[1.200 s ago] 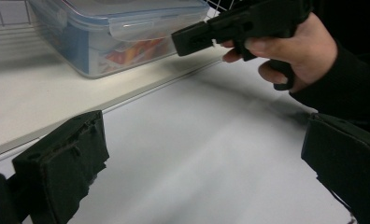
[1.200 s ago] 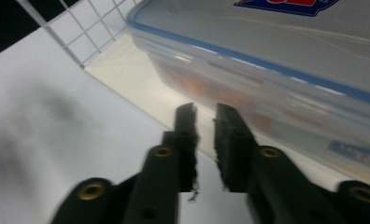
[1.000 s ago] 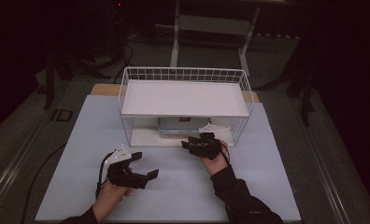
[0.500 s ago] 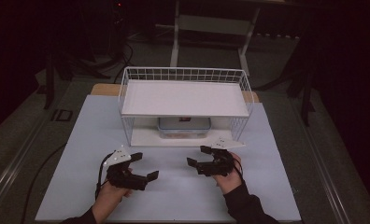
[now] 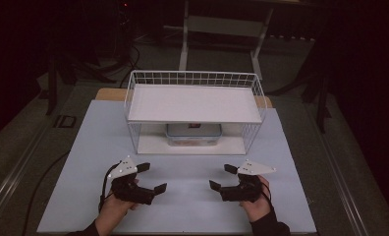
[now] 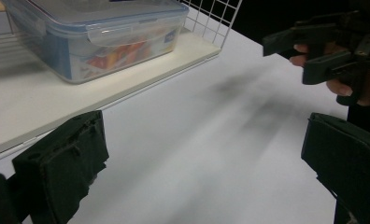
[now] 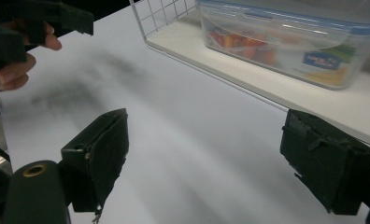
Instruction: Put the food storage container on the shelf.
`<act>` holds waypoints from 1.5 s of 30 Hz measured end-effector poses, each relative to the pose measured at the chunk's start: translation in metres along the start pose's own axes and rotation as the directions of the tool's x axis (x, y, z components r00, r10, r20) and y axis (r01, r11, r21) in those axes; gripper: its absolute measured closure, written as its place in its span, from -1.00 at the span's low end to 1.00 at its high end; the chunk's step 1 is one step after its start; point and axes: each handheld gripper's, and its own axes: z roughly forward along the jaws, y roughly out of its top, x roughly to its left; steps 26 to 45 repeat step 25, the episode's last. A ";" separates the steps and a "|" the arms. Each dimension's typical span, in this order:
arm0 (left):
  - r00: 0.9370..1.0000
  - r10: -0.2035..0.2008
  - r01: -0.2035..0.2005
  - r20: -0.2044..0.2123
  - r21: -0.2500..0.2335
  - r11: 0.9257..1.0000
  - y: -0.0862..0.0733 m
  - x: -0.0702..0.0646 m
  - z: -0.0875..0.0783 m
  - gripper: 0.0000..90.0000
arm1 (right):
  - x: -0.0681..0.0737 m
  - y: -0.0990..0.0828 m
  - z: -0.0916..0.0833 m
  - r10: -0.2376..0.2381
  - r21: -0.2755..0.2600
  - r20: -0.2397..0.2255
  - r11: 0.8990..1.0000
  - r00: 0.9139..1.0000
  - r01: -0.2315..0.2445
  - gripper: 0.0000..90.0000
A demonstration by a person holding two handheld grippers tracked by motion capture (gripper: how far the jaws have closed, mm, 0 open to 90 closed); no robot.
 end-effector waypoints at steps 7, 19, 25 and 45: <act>1.000 0.001 -0.001 0.000 0.003 1.000 -0.004 -0.001 -0.004 -1.00 | 0.001 -0.014 -0.018 -0.011 0.008 0.034 1.000 0.999 0.011 -0.66; 1.000 0.007 -0.007 -0.007 0.000 1.000 -0.008 -0.002 -0.010 -1.00 | -0.010 -0.033 -0.035 0.011 0.042 0.080 0.999 0.997 -0.014 -0.66; 1.000 0.022 -0.022 0.000 -0.006 1.000 -0.008 -0.003 -0.008 -1.00 | -0.011 -0.035 -0.034 0.012 0.049 0.079 0.999 0.997 -0.016 -0.65; 1.000 0.022 -0.022 0.000 -0.006 1.000 -0.008 -0.003 -0.008 -1.00 | -0.011 -0.035 -0.034 0.012 0.049 0.079 0.999 0.997 -0.016 -0.65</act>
